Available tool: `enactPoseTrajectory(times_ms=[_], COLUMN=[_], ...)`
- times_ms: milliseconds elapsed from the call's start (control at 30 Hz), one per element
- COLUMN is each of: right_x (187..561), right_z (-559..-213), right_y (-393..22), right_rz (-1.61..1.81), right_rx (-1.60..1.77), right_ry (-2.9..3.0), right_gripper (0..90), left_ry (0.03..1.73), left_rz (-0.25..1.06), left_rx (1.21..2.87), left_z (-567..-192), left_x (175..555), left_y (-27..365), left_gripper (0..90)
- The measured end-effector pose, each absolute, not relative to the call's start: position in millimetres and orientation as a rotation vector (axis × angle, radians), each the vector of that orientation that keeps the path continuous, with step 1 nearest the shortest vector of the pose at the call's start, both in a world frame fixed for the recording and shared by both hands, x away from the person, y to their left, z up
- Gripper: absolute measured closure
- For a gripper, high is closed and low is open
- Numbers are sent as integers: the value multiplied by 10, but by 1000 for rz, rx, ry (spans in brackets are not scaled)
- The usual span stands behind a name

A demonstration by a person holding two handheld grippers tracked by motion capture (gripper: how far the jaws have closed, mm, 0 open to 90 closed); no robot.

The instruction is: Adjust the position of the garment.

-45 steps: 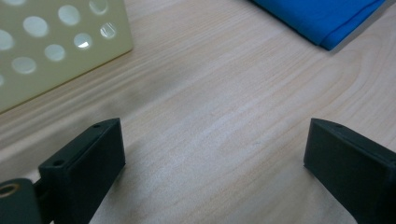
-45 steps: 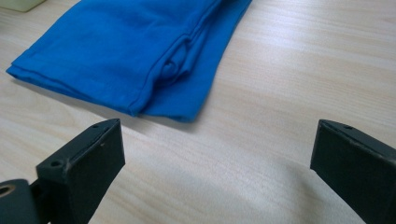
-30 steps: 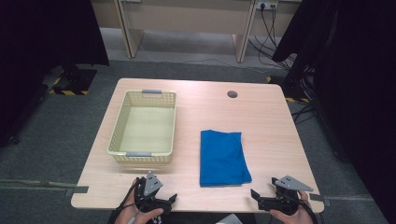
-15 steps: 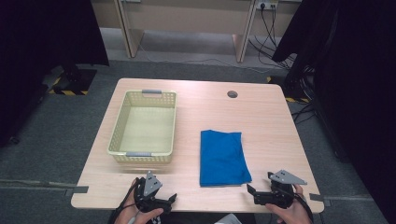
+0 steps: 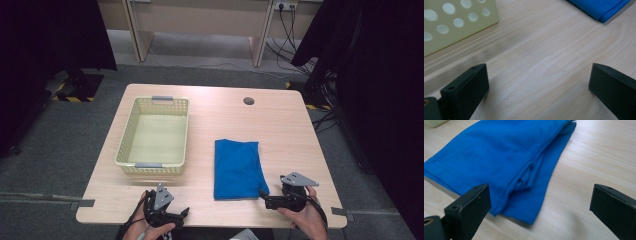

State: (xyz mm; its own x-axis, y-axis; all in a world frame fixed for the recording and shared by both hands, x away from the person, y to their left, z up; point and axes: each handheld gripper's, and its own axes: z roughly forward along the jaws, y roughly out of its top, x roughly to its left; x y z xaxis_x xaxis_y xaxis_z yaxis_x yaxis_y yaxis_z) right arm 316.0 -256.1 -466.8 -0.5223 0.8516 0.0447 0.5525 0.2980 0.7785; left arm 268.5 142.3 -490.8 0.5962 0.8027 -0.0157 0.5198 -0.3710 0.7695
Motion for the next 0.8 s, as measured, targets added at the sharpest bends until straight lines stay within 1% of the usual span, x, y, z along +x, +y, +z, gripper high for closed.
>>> enactPoseTrajectory(times_ms=[300,500,800], right_x=[3382,3486,3584], right_z=[-4522,-4524,-4528], right_y=[-2290,-2132,-2021], right_rz=[1103,1101,1089], right_rx=[1185,1170,1163], right_ry=[2214,2241,2260], right_gripper=[53,55,58], left_ry=[1045,1043,1045], left_rz=[468,470,471], left_rx=[2062,2062,2061], left_z=[-4904,-4906,-4906], left_x=[2686,2684,2683], left_y=[1424,1428,1427], left_gripper=[18,18,18])
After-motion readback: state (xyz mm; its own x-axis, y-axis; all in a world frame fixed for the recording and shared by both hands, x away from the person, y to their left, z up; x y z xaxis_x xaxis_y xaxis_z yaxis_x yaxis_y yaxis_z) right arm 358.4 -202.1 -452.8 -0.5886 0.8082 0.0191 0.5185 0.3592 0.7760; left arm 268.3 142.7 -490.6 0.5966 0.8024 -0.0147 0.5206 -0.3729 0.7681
